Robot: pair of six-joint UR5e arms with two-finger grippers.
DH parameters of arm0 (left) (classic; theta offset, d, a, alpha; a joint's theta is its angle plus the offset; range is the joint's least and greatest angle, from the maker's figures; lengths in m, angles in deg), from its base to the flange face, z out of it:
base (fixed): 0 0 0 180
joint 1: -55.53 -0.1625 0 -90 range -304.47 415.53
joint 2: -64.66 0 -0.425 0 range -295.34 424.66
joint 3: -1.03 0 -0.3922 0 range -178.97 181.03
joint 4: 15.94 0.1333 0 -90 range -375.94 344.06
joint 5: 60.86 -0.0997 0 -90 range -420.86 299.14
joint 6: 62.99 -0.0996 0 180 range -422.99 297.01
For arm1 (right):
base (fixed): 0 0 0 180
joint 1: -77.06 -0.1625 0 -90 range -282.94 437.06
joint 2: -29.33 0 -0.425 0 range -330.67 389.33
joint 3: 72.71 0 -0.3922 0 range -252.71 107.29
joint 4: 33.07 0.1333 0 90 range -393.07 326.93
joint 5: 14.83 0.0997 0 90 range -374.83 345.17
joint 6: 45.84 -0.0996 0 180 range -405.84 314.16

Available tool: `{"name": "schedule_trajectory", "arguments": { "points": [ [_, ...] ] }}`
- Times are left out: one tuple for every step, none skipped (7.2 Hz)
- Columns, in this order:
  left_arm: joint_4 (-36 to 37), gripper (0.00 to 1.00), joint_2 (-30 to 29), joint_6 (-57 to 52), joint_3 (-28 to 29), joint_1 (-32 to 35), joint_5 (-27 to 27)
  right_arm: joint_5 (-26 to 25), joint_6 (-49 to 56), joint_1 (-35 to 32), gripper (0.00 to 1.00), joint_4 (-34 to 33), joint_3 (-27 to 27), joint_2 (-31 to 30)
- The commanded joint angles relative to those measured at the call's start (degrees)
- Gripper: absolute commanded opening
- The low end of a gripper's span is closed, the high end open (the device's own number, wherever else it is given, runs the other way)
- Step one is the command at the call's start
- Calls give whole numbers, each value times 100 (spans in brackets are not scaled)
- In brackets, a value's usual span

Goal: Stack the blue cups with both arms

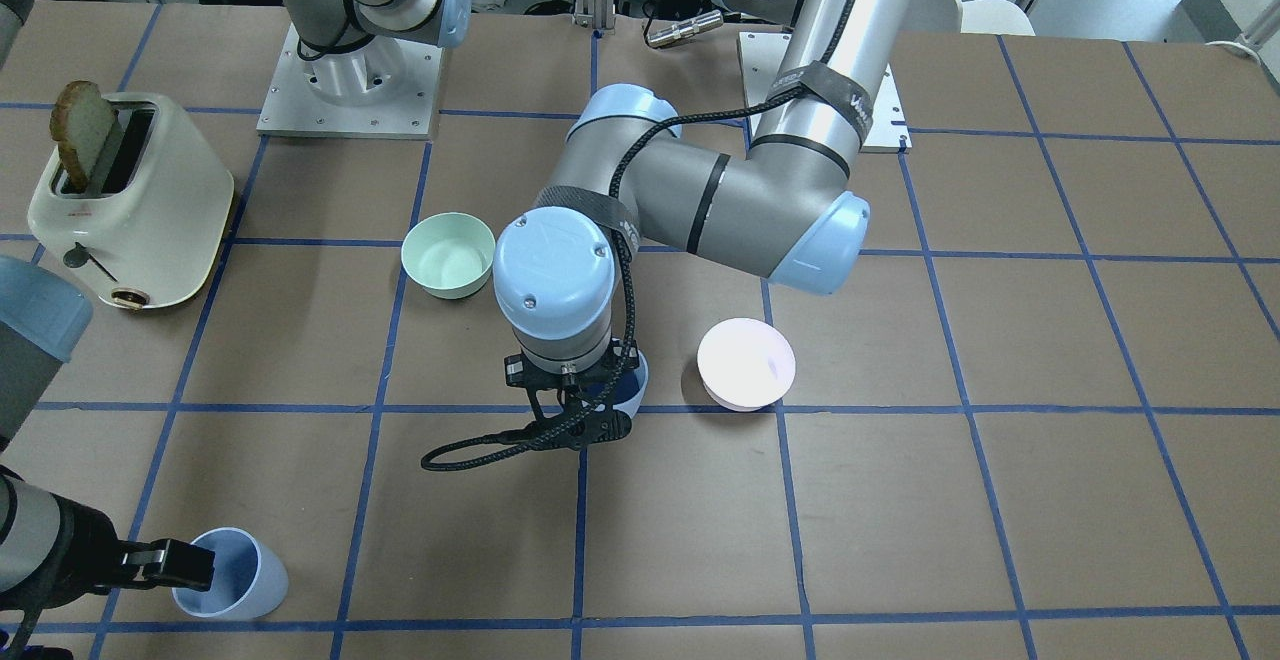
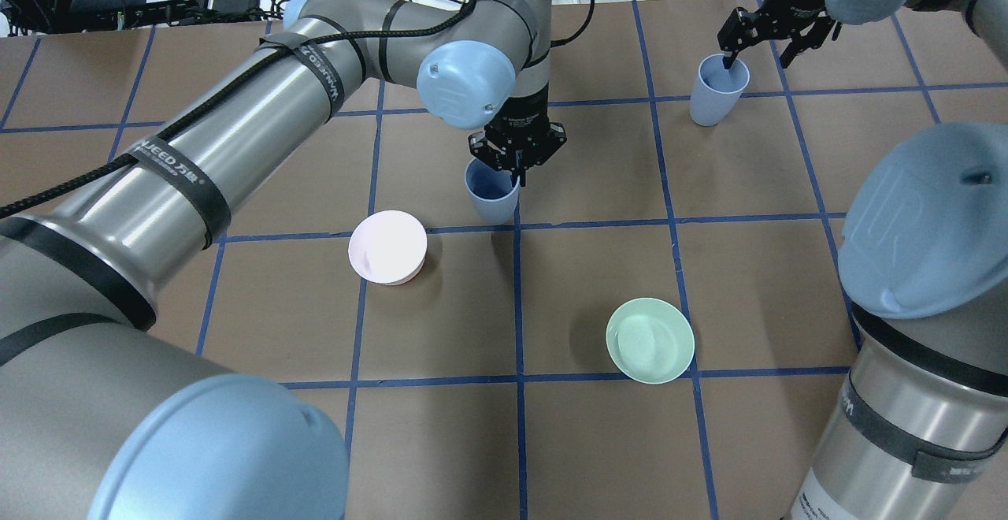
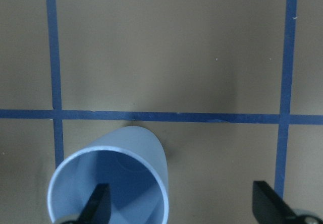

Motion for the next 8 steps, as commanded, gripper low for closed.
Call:
{"name": "schedule_trajectory", "arguments": {
  "points": [
    [81,0,-70,353,-124,146,46,0,2,0,92,19,28,115],
    [107,0,-131,362,-115,146,64,0,2,0,85,19,10,141],
    [108,0,-97,362,-124,146,64,17,2,0,65,28,19,150],
    [134,0,-140,344,-107,146,64,44,2,0,48,54,19,168],
    [221,12,-158,283,-133,146,90,53,2,0,34,63,28,168],
    [231,99,-158,283,-124,128,117,61,-7,0,16,80,10,159],
    [231,100,-71,248,-98,94,248,62,-7,0,0,202,10,159],
    [83,100,174,39,-37,41,310,70,-7,0,0,308,2,133]
  ]
}}
